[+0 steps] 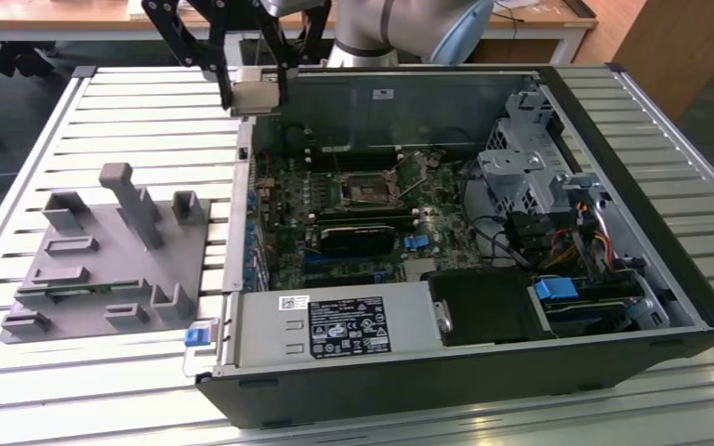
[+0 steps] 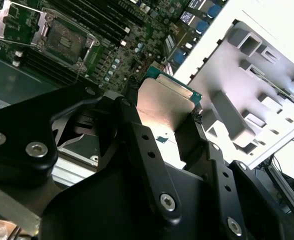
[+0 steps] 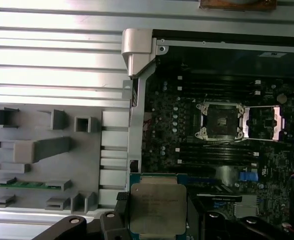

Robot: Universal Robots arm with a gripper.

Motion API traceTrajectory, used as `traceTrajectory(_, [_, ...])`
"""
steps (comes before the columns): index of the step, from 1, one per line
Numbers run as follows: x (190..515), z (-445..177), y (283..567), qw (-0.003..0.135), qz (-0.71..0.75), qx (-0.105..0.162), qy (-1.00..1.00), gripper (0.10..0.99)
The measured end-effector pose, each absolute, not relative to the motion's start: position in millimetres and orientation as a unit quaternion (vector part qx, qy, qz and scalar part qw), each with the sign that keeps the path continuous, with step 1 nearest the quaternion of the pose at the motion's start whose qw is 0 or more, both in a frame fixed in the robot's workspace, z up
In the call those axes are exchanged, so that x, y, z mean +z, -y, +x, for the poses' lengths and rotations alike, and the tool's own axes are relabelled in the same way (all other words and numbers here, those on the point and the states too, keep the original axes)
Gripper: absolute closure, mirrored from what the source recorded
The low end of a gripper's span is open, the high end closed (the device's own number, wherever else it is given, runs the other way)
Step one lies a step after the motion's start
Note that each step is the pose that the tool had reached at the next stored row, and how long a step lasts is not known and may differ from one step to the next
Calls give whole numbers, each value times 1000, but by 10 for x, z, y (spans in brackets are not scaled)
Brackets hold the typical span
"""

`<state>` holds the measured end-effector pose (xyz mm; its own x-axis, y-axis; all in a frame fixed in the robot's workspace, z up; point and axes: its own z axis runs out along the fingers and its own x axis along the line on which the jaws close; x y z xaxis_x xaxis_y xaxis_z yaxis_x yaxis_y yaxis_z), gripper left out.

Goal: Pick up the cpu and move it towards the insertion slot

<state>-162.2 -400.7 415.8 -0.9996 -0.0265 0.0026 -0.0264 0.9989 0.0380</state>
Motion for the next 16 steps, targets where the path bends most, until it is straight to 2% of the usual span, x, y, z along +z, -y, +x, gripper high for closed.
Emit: traceTrajectory(16, [4159,-1377,4006,2,13,-19,1000,545])
